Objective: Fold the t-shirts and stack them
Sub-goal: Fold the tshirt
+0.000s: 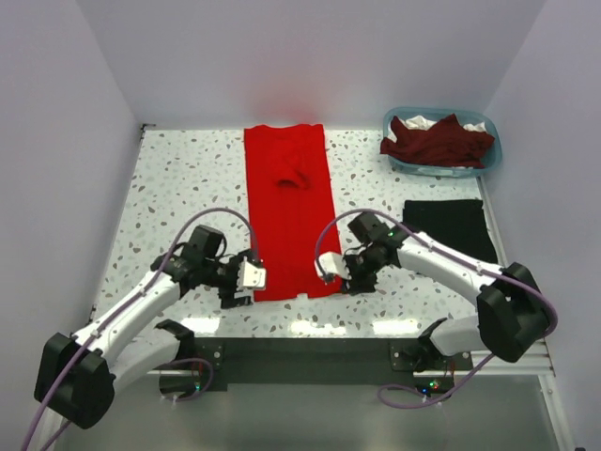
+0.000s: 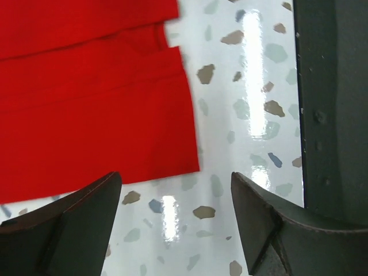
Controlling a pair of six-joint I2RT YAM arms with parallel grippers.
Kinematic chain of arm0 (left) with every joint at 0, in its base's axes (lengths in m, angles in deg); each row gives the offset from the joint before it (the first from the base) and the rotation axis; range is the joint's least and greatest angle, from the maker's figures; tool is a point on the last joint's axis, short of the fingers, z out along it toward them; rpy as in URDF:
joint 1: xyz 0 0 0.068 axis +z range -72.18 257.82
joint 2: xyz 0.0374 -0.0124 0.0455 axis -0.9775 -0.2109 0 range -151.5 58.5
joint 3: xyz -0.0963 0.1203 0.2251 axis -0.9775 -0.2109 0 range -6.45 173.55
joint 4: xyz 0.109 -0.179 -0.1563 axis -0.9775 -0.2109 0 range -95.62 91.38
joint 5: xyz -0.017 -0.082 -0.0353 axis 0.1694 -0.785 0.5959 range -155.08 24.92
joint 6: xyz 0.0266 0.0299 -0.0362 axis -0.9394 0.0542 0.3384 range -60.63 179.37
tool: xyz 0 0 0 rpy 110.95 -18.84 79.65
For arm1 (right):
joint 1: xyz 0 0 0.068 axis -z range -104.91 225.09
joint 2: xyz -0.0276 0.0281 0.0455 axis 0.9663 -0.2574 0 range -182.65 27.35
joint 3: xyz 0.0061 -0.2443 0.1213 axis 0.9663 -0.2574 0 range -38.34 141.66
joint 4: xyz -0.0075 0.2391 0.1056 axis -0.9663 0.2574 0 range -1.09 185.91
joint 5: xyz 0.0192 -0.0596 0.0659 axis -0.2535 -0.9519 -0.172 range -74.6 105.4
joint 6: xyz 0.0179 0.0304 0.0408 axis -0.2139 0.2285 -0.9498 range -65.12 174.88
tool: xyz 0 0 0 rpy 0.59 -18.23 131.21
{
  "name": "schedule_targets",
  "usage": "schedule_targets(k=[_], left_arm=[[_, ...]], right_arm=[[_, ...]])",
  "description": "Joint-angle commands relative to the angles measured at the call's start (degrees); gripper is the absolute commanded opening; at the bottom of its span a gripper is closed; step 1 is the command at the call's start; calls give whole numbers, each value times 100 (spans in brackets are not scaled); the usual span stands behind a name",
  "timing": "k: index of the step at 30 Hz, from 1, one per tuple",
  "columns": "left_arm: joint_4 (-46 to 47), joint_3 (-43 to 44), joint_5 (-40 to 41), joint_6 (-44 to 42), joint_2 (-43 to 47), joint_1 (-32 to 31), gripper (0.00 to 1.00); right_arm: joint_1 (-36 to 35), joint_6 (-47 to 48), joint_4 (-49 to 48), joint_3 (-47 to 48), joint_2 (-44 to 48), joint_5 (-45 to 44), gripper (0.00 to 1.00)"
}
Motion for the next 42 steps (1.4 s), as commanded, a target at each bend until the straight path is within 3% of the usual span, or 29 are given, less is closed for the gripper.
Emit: schedule_targets(k=[1, 17, 23, 27, 28, 34, 39, 42], left_arm=[[675, -433, 291, -445, 130, -426, 80], [1879, -1015, 1293, -358, -775, -1112, 69], [1906, -1032, 1364, -559, -1012, -1165, 48], [1819, -883, 1452, -516, -1320, -1235, 32], [1758, -848, 1461, -481, -1347, -1244, 23], [968, -742, 1031, -201, -364, -1472, 0], [316, -294, 705, 415, 243, -1552, 0], [324, -75, 854, 574, 306, -1534, 0]], right_arm=[[-283, 646, -904, -295, 82, -61, 51], [-548, 1508, -1599, -849, -772, -457, 47], [-565, 1377, -1696, -875, -965, -553, 27], [-679, 1087, -1863, -902, -992, -676, 4], [-706, 991, -1880, -902, -966, -685, 0], [-1110, 560, -1556, -1288, -88, -475, 0], [-1268, -91, -1169, -1254, 738, -255, 0], [-1084, -109, -1002, -938, 670, -228, 0]])
